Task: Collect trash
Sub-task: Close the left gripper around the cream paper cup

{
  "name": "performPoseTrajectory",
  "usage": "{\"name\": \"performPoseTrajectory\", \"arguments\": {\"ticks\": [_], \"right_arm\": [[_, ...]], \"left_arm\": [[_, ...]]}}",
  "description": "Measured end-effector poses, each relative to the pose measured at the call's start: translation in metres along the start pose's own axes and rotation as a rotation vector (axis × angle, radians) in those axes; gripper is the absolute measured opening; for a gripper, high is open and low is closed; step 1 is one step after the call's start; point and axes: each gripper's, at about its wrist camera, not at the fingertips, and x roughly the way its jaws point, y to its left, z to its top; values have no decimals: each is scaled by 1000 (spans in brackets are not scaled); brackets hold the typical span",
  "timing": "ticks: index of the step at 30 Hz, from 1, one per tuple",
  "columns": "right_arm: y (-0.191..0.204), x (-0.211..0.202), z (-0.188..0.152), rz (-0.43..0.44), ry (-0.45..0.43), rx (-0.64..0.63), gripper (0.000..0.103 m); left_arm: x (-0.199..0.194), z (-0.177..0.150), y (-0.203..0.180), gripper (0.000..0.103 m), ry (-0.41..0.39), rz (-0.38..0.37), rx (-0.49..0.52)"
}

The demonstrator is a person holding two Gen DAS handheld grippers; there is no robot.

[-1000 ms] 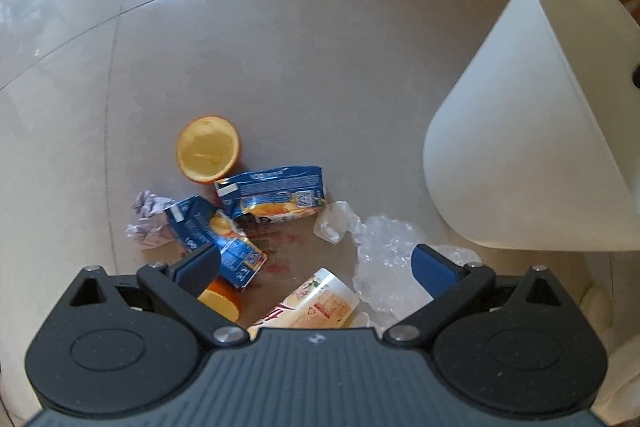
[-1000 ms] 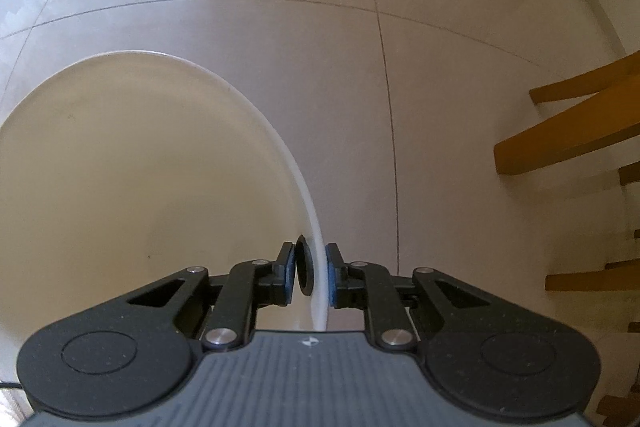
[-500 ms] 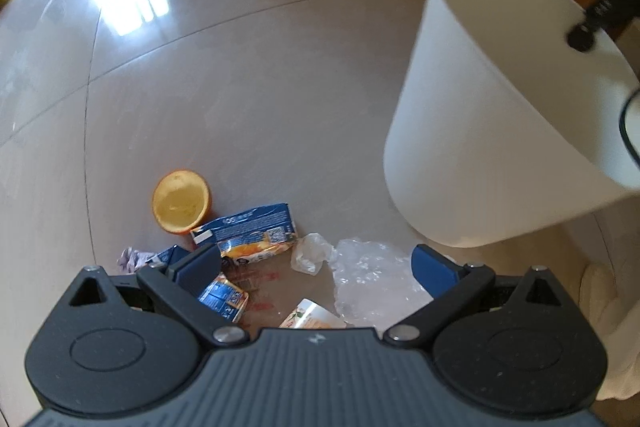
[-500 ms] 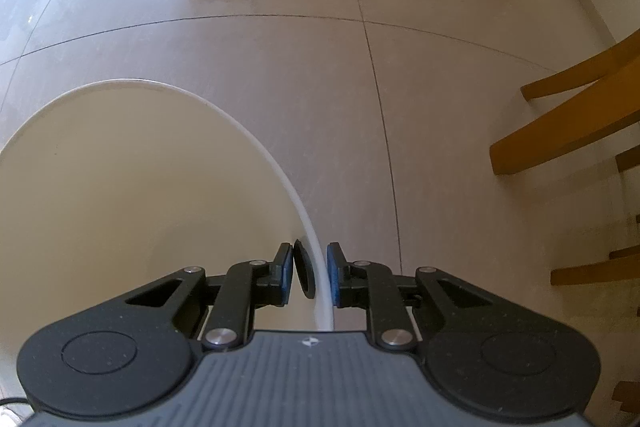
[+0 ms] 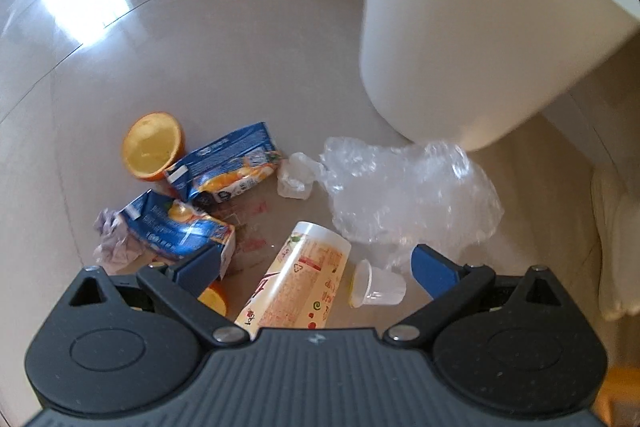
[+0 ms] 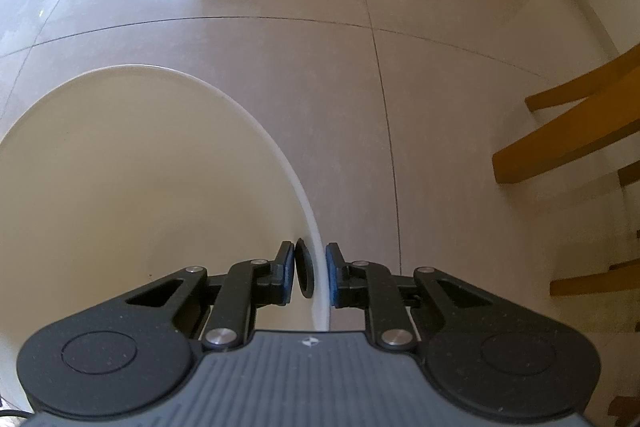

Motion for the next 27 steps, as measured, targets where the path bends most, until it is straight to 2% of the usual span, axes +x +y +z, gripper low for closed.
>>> {"name": "performPoseTrajectory", "arguments": {"ticks": [3,5,9,14,18,27], "right_arm": [[-3,3,3,16,5,23,18],[-4,4,5,21,6,24,18],[-6,8,4,28,11,27,18],[-6,10,6,26,20,28,18],[-5,12,8,24,32,26,18],[-10,19,15,52,79,34,18]], "left_arm": [[10,-1,-1,101,16,15,91],[23,-5,3,97,53,16,149],[42,-15,7,94,115,15,208],[60,-27,10,91,173,-6,235],[74,-30,10,88,202,5,264],[97,-33,3,73,242,6,286]]}}
